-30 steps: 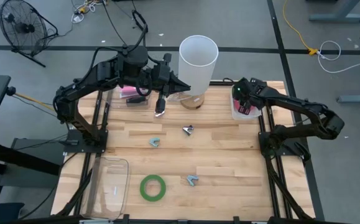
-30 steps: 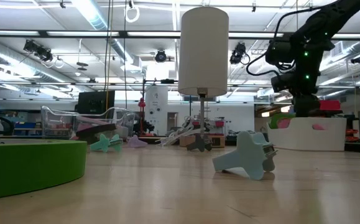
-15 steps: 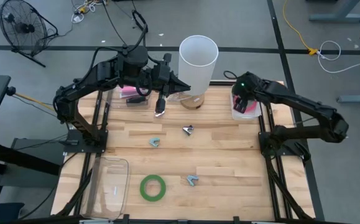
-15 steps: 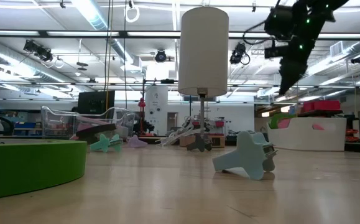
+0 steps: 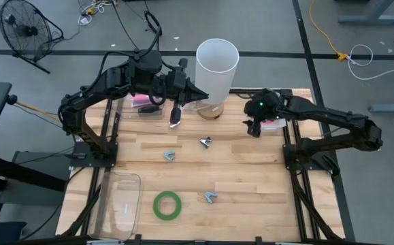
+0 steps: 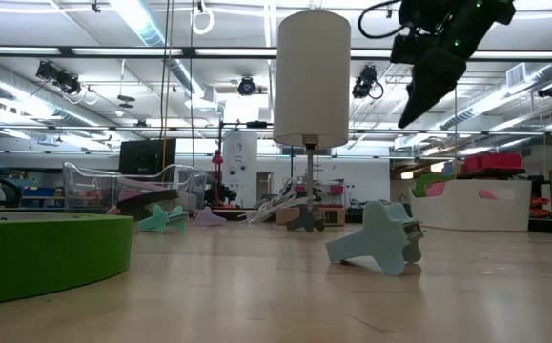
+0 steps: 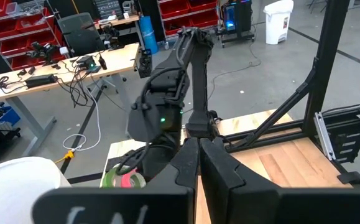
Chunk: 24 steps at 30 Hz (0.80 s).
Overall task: Pick and place Stapler, Stapler remover, tape
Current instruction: Put the green tape into the white bin
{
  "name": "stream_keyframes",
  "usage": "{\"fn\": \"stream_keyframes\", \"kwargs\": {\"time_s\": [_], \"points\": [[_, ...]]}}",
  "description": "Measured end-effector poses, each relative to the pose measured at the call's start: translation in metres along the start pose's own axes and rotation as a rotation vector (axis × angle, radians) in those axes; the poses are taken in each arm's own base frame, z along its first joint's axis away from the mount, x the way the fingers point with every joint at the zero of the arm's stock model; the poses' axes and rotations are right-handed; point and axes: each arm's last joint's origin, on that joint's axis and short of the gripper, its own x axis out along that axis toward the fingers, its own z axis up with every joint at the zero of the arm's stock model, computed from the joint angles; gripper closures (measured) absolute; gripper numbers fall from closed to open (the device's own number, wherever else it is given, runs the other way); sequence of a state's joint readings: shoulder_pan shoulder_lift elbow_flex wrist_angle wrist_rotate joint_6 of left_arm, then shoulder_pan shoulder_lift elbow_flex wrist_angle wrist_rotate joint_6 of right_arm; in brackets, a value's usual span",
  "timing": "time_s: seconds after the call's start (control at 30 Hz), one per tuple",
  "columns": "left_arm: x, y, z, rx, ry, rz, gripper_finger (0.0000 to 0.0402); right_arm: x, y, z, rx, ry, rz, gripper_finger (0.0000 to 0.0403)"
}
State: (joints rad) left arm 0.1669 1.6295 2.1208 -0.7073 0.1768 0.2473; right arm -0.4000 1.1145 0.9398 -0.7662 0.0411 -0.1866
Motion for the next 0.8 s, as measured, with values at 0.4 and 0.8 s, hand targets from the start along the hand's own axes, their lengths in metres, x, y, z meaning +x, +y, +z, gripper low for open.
{"fn": "stream_keyframes", "kwargs": {"time_s": [0.4,0.8], "points": [[0.0,0.0,0.0,0.0,0.0,0.0,0.0381,-0.001,0.034,0.013,-0.068,-0.098,0.093,0.0163],[0.0,0.0,0.0,0.001,-0.001,0.0,0.0381,0.006,0.07,0.028,-0.154,-0.201,0.181,0.0163]]}}
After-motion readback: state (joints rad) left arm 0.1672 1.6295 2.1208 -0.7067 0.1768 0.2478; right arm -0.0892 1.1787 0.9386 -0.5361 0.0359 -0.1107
